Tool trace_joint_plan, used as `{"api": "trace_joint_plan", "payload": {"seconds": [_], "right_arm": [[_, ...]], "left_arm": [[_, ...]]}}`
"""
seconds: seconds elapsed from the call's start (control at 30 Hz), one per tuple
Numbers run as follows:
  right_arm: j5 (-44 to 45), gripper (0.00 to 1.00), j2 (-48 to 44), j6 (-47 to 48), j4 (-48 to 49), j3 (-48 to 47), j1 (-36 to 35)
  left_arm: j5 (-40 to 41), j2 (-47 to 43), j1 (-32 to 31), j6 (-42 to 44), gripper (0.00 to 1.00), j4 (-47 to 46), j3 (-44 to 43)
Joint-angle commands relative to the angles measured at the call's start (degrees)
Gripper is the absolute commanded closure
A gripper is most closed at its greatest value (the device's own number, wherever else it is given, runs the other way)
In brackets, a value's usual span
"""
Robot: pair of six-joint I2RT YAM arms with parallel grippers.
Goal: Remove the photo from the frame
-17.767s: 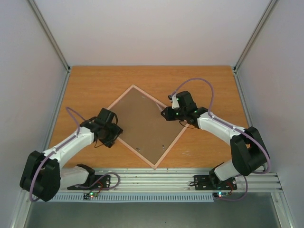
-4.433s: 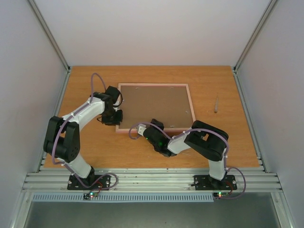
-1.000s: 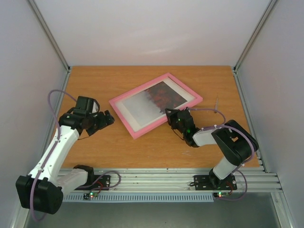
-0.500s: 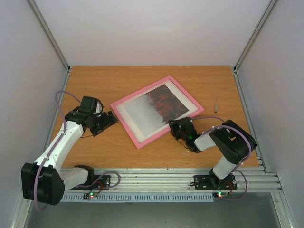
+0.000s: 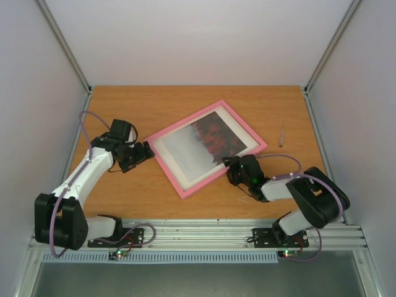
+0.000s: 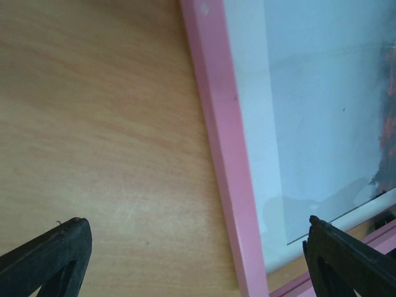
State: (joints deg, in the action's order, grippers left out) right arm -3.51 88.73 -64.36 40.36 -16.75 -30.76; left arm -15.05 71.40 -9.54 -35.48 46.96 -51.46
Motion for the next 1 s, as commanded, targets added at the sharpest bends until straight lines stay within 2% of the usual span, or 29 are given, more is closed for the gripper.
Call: {"api": "trace_joint_plan", "payload": {"seconds": [0.0, 0.17, 0.37, 0.63, 0.73, 0.87, 0.97], "right_arm": [[-1.5, 0.38, -5.6, 3.1, -25.6, -0.5, 0.8], [-2.2, 0.25, -10.2, 6.1, -43.7, -5.7, 2.1], [-5.1, 0.19, -10.8, 8.5, -57.9, -11.0, 3.1], [-4.3, 0.15, -12.7, 18.6, -69.6, -19.6, 3.5], [-3.2, 0.14, -12.7, 28.8, -75.3, -24.8, 6.2], [0.4, 0.12, -9.9, 44.8, -83.2, -35.4, 8.8], [0.5, 0.12, -6.8, 54.1, -84.4, -41.1, 11.3]], "left_arm": [[2.5, 4.0, 0.3, 4.0, 0.06, 0.0, -5.3], [4.1, 10.2, 0.3, 6.7, 0.06, 0.3, -10.6], [6.2, 21.6, 0.3, 11.2, 0.05, 1.0, -20.5], [4.7, 35.6, 0.3, 17.2, 0.05, 3.0, -33.4], [4.5, 35.7, 0.3, 16.7, 0.05, 3.8, -33.1], [6.1, 30.7, 0.3, 12.7, 0.04, 2.1, -26.6], [7.1, 27.6, 0.3, 10.4, 0.03, 0.8, -21.8]]}}
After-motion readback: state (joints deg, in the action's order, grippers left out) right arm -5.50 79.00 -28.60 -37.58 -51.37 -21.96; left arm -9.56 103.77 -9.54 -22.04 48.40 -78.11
